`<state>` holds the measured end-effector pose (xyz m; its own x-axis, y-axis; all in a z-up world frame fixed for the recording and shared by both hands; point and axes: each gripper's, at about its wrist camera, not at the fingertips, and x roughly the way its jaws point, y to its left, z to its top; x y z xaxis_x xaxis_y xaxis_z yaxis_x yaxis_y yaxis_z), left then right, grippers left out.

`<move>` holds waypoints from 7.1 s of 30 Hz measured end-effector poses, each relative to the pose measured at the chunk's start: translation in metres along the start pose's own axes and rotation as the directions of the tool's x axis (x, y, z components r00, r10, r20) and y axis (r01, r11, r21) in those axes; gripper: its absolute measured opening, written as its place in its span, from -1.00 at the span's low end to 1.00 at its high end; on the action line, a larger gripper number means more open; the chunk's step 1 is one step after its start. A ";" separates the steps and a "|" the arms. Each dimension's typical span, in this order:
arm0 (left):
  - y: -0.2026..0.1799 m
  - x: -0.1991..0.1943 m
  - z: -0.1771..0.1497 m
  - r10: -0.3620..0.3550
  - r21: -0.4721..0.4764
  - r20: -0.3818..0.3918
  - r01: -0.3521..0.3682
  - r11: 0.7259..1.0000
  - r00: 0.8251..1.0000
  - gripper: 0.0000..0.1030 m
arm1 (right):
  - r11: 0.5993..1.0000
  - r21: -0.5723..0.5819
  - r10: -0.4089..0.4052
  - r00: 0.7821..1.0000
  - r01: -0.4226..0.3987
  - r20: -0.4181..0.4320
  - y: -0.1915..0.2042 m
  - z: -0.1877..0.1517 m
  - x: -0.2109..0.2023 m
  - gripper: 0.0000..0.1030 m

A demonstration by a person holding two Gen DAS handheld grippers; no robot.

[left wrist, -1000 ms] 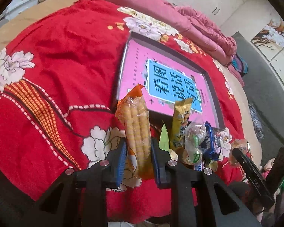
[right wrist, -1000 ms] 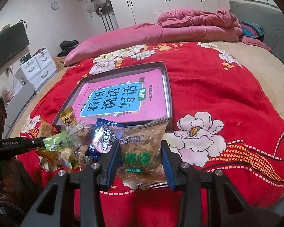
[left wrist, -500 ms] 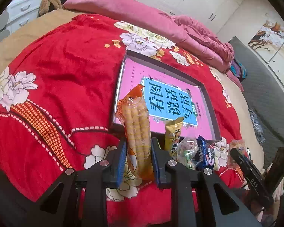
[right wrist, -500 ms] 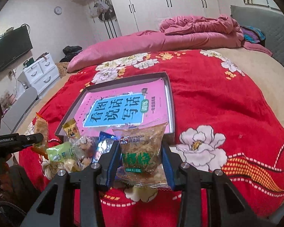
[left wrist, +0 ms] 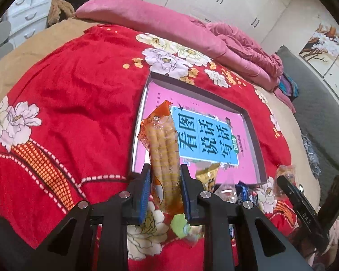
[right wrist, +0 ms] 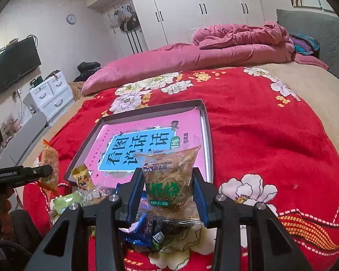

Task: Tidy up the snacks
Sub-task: 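Lift and carry both held snack bags over the pink book in the grey box, then open both grippers to drop the snack bags onto the pink book, then withdraw both grippers from the box back to the remaining snack pile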

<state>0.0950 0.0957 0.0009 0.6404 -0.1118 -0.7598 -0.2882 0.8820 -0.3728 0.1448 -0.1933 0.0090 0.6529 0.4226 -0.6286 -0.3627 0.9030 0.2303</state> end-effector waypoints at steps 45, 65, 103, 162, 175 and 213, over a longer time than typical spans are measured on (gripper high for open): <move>-0.032 0.076 0.030 0.071 0.087 -0.008 -0.070 0.994 0.997 -0.54 | 1.000 -0.023 -0.016 0.999 0.015 -0.028 -0.008 0.026 0.057 -0.17; -0.027 0.089 0.029 0.058 0.056 -0.037 -0.056 0.997 0.998 -0.54 | 0.999 -0.034 -0.036 0.992 0.032 -0.122 -0.011 0.012 0.078 -0.17; -0.019 0.063 0.014 0.010 0.043 -0.060 -0.007 0.999 0.998 -0.53 | 0.999 -0.045 -0.027 0.998 0.024 -0.057 -0.008 0.008 0.051 -0.01; -0.056 0.010 -0.001 -0.088 0.111 -0.034 0.092 0.990 0.995 0.35 | 0.994 -0.107 0.000 0.998 0.007 0.067 0.018 0.001 -0.001 0.53; -0.065 0.006 -0.014 -0.103 0.140 -0.053 0.110 0.984 0.993 0.44 | 0.994 -0.108 -0.018 0.998 0.025 0.065 0.022 -0.002 -0.008 0.54; -0.070 0.007 -0.049 -0.094 0.170 -0.124 0.114 0.979 0.988 0.47 | 0.991 -0.126 -0.045 0.999 0.048 0.025 0.028 -0.018 -0.019 0.67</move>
<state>0.0854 0.0104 -0.0043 0.5718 -0.2499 -0.7814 -0.0878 0.9284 -0.3612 0.1100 -0.1775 0.0138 0.6852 0.3836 -0.6192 -0.4120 0.9051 0.1049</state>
